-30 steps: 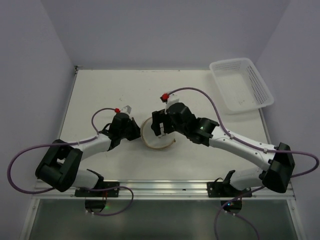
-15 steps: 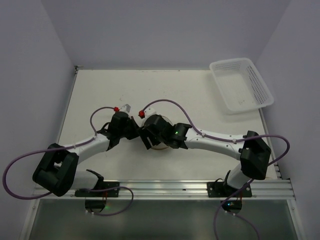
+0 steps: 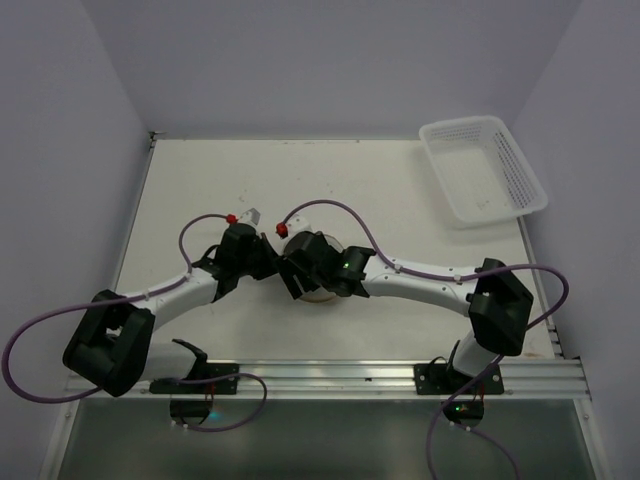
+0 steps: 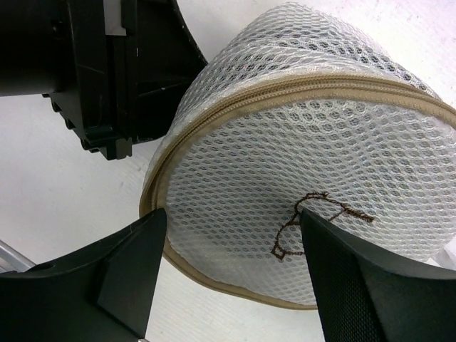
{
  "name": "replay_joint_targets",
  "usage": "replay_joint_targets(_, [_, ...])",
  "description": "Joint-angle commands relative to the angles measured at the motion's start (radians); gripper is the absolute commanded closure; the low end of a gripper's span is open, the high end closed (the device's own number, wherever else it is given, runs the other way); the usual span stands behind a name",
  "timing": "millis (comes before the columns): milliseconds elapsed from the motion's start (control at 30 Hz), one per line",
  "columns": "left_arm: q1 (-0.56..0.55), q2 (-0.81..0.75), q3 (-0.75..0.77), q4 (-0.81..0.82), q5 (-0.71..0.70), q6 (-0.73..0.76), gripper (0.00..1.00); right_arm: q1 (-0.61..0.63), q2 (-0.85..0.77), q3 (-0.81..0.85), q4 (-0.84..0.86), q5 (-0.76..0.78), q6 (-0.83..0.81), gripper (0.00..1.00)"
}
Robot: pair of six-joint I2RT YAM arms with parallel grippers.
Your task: Unzip the laundry bag and remove the bra
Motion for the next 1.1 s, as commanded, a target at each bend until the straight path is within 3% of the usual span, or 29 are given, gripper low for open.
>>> replay_joint_targets(0, [-0.003,-0.037,0.020,0.005,-0.005,-0.019,1.00,0.009,0.009,0.042,0.004,0.020,0.029,0.21])
replay_joint_targets(433, [-0.006,-0.053,0.005,-0.004,-0.009,-0.064,1.00,0.016,0.019,0.053,0.002,0.014,0.077,0.12])
replay_joint_targets(867, [-0.017,-0.096,-0.013,-0.025,-0.003,-0.108,1.00,0.015,0.107,0.069,-0.059,0.149,0.176,0.16])
replay_joint_targets(1000, [-0.026,-0.129,-0.032,-0.027,0.006,-0.139,1.00,0.012,0.114,0.062,-0.070,0.181,0.204,0.29])
replay_joint_targets(1067, [-0.026,-0.141,-0.044,-0.033,-0.002,-0.144,1.00,0.006,0.101,0.050,-0.070,0.192,0.215,0.44])
